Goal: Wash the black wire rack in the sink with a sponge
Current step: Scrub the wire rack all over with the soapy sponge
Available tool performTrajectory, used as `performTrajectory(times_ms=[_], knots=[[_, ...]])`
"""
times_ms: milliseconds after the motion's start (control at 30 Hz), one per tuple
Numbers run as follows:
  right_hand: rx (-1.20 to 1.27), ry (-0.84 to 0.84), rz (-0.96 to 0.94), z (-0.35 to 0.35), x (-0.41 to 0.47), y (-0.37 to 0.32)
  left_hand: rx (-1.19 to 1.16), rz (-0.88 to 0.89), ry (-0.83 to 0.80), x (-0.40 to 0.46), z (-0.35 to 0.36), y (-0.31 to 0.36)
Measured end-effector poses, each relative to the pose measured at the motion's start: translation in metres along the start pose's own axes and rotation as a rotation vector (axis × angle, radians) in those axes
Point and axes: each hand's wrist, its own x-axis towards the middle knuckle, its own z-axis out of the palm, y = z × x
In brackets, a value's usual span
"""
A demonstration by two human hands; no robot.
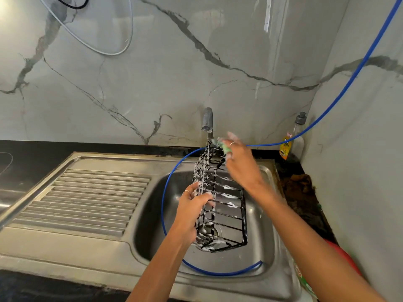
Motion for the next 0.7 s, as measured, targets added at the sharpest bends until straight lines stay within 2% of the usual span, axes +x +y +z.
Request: performTrajectory(times_ms=[100,200,333,467,600,700], knots=[[-0.071,-0.074,-0.131,0.018,-0.033,-0.006,-0.014,0.001,0.003,0.008,0.0,0.003],[-0.043,-0.093,-0.198,0.021,-0.083,-0.009,-0.008,0.0,0.013,0.013,-0.004,0.003],[0.059,-0.112,-0.158,0.008,-0.111,-0.006,0.035,0.016,0.021,0.013,-0.007,-0.003],[-0.03,0.056,-0.07,-0.01,-0.076,0.002,-0.027,-0.052,0.041,0.012,-0.006,-0.001],[-0.119,-0.076,-0.052,-0.005,-0.068,-0.001,-0.135,-0.093,0.097,0.016,0.003,0.006],[-0.154,-0.081,-0.102,-0.002,-0.102,-0.012,-0.205,-0.134,0.187,0.018,0.006,0.009]])
